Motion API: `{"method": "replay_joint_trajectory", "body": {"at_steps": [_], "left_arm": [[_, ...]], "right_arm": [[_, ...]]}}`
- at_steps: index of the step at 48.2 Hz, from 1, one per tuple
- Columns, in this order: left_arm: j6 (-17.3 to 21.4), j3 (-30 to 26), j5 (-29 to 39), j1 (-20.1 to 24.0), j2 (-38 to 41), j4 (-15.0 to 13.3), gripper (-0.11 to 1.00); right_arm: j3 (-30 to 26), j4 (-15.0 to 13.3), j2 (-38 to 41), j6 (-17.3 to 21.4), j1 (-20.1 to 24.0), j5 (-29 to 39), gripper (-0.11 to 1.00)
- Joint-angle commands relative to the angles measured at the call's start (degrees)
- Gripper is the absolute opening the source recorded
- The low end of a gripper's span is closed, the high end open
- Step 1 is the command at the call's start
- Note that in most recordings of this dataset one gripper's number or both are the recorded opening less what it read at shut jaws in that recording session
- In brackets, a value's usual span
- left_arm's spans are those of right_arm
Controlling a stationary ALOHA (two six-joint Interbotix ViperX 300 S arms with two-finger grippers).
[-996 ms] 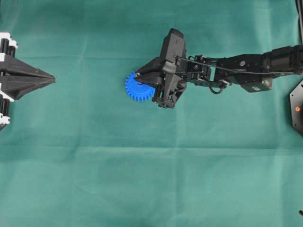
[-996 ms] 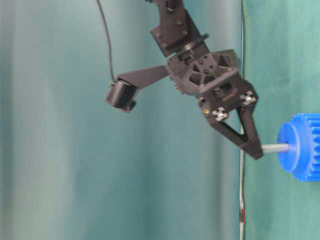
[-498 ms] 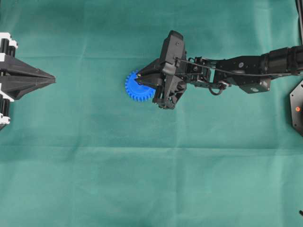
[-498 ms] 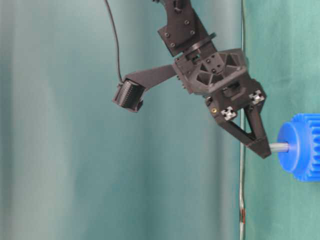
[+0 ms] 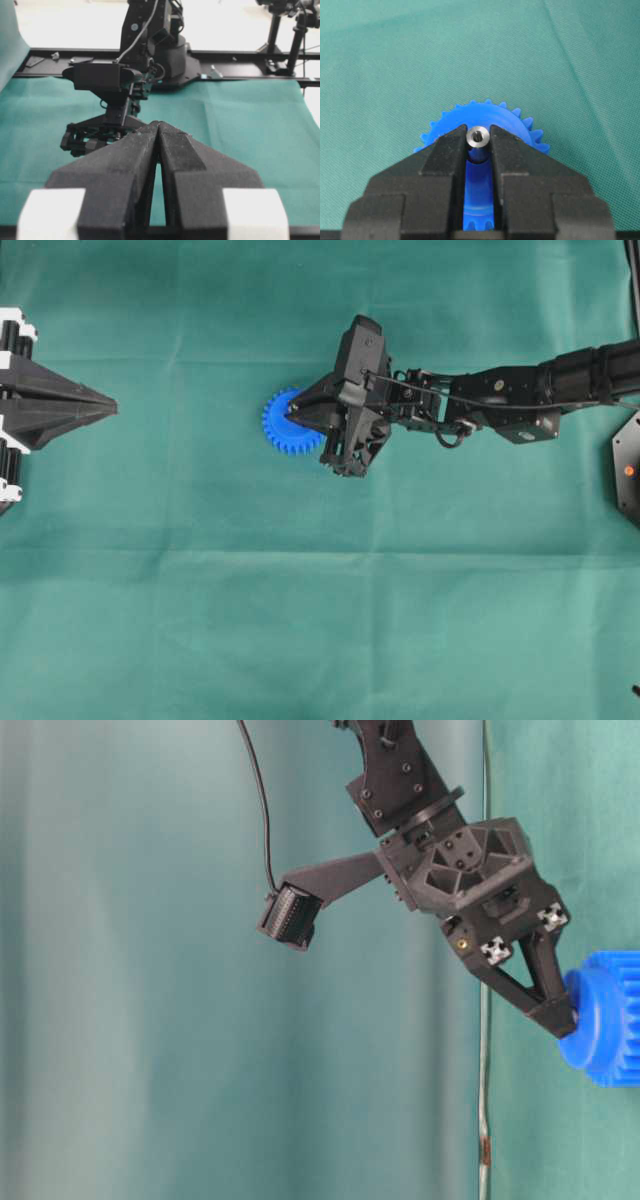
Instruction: Insert the shaft placed at a random location into the center hole of the medium gear at another random location.
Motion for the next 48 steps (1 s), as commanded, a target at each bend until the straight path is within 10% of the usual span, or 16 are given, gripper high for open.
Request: {"method": "replay_joint_trajectory", "body": {"at_steps": [1, 32, 44, 48], "left_arm": [[0.00, -1.32, -0.26, 0.26, 0.44, 0.18, 0.00], [0.09, -1.32, -0.26, 0.62, 0.35, 0.18, 0.00], [0.00, -1.32, 0.35, 0.62, 0.44, 0.18, 0.00], [0.00, -1.32, 0.44, 0.62, 0.44, 0.18, 0.00]], "right_arm": [[-0.70, 0.26, -0.70, 0.88, 0.44, -0.18, 0.14], [-0.79, 0.09, -0.79, 0.79, 0.70, 0.62, 0.15], [-0.35, 0.00, -2.99, 0.44, 0.88, 0.26, 0.77], [-0.18, -0.09, -4.04, 0.44, 0.79, 0.35, 0.76]]}}
